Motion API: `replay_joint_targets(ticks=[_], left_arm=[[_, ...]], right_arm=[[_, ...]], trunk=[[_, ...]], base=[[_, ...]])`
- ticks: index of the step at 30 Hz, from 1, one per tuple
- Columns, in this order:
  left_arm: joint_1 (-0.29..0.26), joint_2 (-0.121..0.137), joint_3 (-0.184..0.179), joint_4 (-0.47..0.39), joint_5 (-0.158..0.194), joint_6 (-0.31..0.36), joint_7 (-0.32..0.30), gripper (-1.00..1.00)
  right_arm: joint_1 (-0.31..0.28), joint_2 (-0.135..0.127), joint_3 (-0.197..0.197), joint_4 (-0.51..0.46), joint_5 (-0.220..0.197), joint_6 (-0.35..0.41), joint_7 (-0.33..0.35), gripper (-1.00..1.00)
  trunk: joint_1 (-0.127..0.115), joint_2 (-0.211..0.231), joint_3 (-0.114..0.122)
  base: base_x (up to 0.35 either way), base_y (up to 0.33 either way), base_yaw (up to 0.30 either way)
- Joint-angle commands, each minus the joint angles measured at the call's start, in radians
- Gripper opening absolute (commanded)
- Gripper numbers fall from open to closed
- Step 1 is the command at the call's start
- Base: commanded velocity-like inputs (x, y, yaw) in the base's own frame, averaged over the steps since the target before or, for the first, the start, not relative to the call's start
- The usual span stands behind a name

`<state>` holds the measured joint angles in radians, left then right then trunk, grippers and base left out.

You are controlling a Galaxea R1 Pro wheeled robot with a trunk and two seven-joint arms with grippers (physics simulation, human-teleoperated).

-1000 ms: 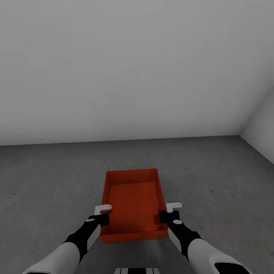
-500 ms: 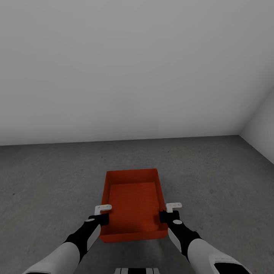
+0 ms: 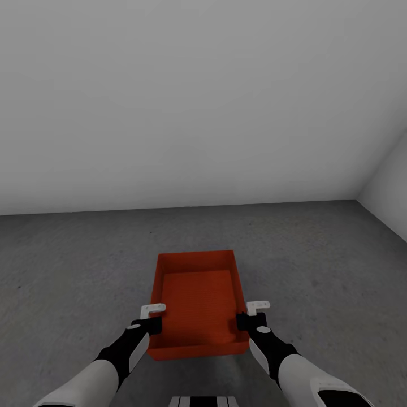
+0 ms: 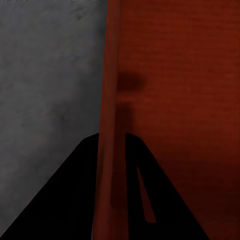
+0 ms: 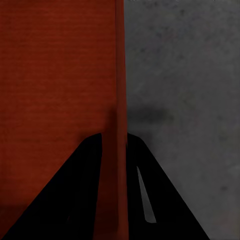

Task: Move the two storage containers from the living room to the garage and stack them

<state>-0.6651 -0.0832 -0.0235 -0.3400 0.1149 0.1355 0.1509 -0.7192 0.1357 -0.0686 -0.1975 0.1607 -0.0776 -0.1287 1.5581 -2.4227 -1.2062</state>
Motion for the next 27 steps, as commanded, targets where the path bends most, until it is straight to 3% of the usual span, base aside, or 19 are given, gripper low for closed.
replay_joint_targets(ticks=[1,23,24,25,27], left_arm=[[-0.001,0.013,0.022,-0.010,-0.011,-0.025,0.029,-1.00],[-0.001,0.013,0.021,-0.021,-0.012,-0.023,0.029,-1.00],[-0.001,0.013,0.022,-0.019,-0.012,-0.023,0.029,1.00],[-0.001,0.013,0.024,-0.015,-0.011,-0.021,0.029,1.00],[-0.001,0.013,0.025,-0.011,-0.011,-0.017,0.029,1.00]], right_arm=[[0.000,0.001,0.000,0.004,-0.001,-0.003,0.006,-1.00],[0.000,0.001,0.000,0.005,-0.001,-0.008,0.006,-1.00],[0.000,0.001,0.000,0.005,-0.001,-0.008,0.006,-1.00],[0.000,0.001,0.000,0.005,-0.001,-0.008,0.006,1.00],[0.000,0.001,0.000,0.006,-0.001,-0.007,0.006,1.00]], trunk=[[0.000,0.000,-0.001],[0.000,0.000,-0.001],[0.000,0.000,-0.001],[0.000,0.000,-0.001],[0.000,0.000,-0.001]], base=[[0.000,0.000,0.000],[0.000,0.000,0.000],[0.000,0.000,0.000],[0.000,0.000,0.000],[0.000,0.000,0.000]])
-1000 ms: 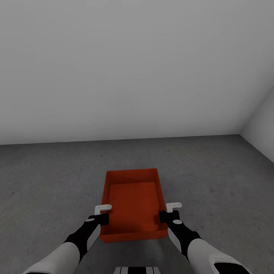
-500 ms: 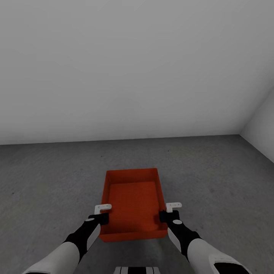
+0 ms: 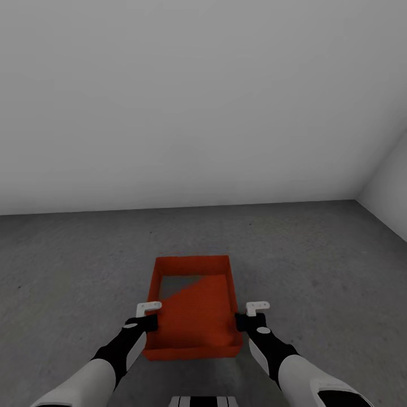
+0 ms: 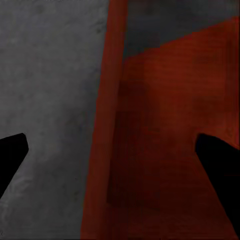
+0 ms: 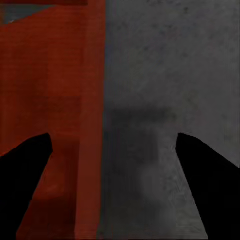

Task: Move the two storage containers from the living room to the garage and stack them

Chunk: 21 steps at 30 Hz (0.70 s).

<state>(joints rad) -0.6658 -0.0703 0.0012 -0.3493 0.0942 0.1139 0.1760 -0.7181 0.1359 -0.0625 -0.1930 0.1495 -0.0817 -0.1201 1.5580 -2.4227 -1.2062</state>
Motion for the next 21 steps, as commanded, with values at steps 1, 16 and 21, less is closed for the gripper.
replay_joint_targets(ticks=[1,16,21], left_arm=[[0.000,0.000,-0.001,-0.002,0.010,0.005,0.003,1.00],[0.000,-0.002,-0.006,-0.009,0.009,-0.002,0.002,1.00],[0.000,-0.003,-0.006,-0.007,0.009,-0.001,0.004,1.00]], right_arm=[[0.000,0.001,-0.007,0.001,0.010,-0.003,-0.003,1.00],[-0.001,-0.001,-0.007,0.001,0.010,0.000,0.002,1.00],[-0.001,-0.001,-0.007,0.001,0.010,0.001,0.002,1.00]], trunk=[[0.000,0.000,-0.001],[0.000,0.000,-0.001],[0.000,0.000,-0.001]], base=[[0.000,0.000,0.000],[0.000,0.000,0.000],[0.000,0.000,0.000]])
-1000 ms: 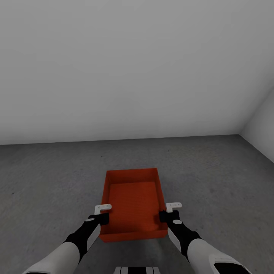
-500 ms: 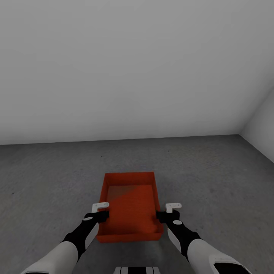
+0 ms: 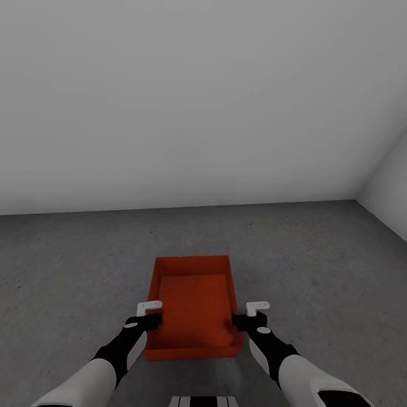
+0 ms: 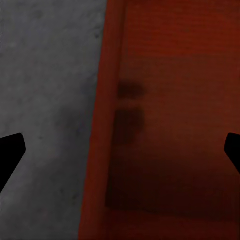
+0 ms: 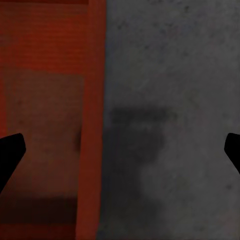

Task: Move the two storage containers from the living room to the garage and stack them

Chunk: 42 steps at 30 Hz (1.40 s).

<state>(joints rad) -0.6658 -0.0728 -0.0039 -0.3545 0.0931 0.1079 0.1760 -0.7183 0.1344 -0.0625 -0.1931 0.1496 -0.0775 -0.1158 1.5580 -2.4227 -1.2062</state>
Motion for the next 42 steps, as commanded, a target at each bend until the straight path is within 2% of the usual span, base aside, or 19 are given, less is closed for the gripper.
replay_joint_targets(ticks=[1,4,42], left_arm=[[0.000,0.000,-0.001,-0.002,0.010,0.005,0.005,1.00],[0.000,-0.001,-0.001,0.000,0.010,0.004,0.014,1.00],[0.000,0.002,0.001,-0.003,0.011,0.006,0.029,1.00]], right_arm=[[-0.001,0.001,-0.007,0.001,0.010,-0.003,-0.003,1.00],[-0.001,0.001,-0.007,0.001,0.010,-0.002,-0.003,1.00],[-0.001,-0.003,-0.007,0.000,0.011,0.004,-0.001,1.00]], trunk=[[0.000,0.000,-0.001],[0.000,0.000,-0.001],[-0.146,0.266,0.118]], base=[[0.000,0.000,0.000],[0.000,0.000,0.000],[0.000,0.000,0.000]])
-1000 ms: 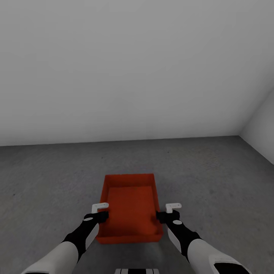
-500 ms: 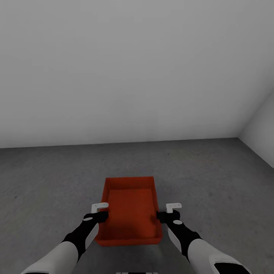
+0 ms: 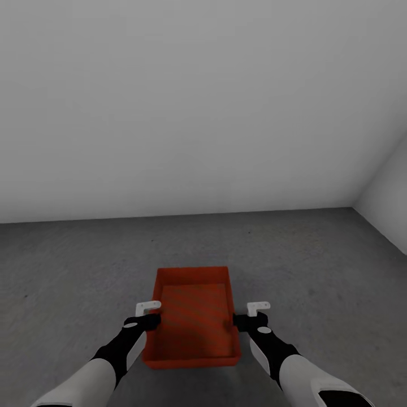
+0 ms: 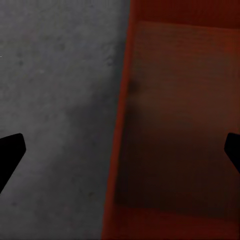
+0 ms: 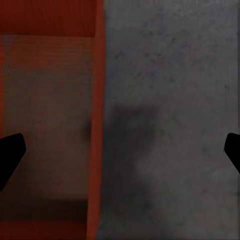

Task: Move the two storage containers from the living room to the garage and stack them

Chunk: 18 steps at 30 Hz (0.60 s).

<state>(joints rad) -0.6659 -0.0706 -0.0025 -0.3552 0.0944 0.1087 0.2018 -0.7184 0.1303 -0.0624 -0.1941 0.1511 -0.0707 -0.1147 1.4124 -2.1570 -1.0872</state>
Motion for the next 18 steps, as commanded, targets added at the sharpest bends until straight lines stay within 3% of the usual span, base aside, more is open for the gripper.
replay_joint_targets(ticks=[1,5,10,18], left_arm=[[0.000,0.000,0.000,-0.004,0.010,0.005,0.004,1.00],[0.000,0.003,0.002,-0.003,0.009,0.005,0.004,1.00],[0.000,0.040,0.005,-0.004,0.014,0.010,-0.001,1.00],[0.000,0.067,0.006,0.017,0.015,0.014,0.000,1.00]], right_arm=[[0.000,0.000,-0.007,0.001,0.010,-0.003,-0.002,1.00],[0.000,0.000,-0.006,0.001,0.010,-0.003,-0.002,1.00],[0.000,-0.002,-0.005,0.002,0.010,-0.002,-0.002,1.00],[-0.006,-0.003,-0.005,0.015,0.011,-0.001,-0.002,1.00]], trunk=[[-0.004,0.007,0.002],[-0.019,0.035,0.015],[-0.039,0.070,0.031],[-0.069,0.126,0.056]], base=[[0.000,0.000,0.000],[0.000,0.000,0.000],[0.000,0.000,0.000],[0.000,0.000,0.000]])
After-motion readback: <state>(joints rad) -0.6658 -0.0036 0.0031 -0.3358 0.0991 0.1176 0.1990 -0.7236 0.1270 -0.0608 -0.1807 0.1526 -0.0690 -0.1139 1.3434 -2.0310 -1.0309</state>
